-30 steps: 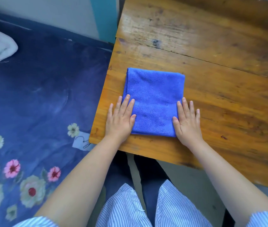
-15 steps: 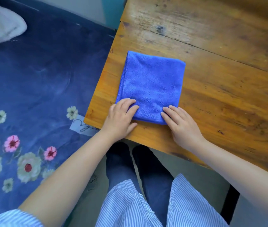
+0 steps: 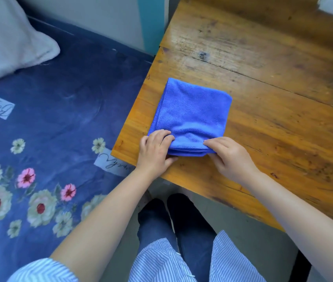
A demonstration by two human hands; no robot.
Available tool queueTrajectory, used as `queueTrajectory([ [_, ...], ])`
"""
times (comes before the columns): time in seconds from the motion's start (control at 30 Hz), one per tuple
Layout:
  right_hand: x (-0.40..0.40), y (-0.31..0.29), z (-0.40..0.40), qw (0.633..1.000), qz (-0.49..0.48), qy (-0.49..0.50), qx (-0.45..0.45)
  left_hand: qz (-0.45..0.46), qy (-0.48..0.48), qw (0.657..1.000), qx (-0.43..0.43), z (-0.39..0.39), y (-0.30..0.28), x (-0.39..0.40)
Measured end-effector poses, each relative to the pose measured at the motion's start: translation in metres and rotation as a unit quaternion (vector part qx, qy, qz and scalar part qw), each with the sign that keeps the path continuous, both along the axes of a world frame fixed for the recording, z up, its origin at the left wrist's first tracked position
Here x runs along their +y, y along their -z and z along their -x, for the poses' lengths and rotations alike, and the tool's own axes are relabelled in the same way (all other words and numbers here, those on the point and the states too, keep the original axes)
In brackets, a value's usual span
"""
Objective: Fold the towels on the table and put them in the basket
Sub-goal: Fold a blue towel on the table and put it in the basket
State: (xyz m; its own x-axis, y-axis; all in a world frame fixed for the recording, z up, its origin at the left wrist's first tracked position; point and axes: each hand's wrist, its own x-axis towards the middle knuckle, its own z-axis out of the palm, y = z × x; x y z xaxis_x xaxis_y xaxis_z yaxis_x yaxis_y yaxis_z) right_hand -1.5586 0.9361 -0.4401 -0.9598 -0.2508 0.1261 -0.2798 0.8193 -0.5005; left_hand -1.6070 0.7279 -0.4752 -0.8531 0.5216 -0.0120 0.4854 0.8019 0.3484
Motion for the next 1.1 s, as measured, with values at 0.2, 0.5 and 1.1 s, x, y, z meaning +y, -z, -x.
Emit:
queueTrajectory([
  [0.2, -0.019, -0.025, 0.003, 0.999, 0.011, -0.022, -0.033, -0.041, -0.080, 0.994, 0.055, -0.007, -0.017, -0.024],
  [0.5, -0.144, -0.064, 0.004, 0.983, 0.020, -0.182, -0.022, -0.007, -0.253, 0.963, -0.098, -0.077, -0.082, -0.175],
  [1.1, -0.484, -0.153, -0.187, 0.923, 0.088, -0.354, -0.121, -0.107, -0.525, 0.842, -0.061, -0.386, -0.208, -0.452],
])
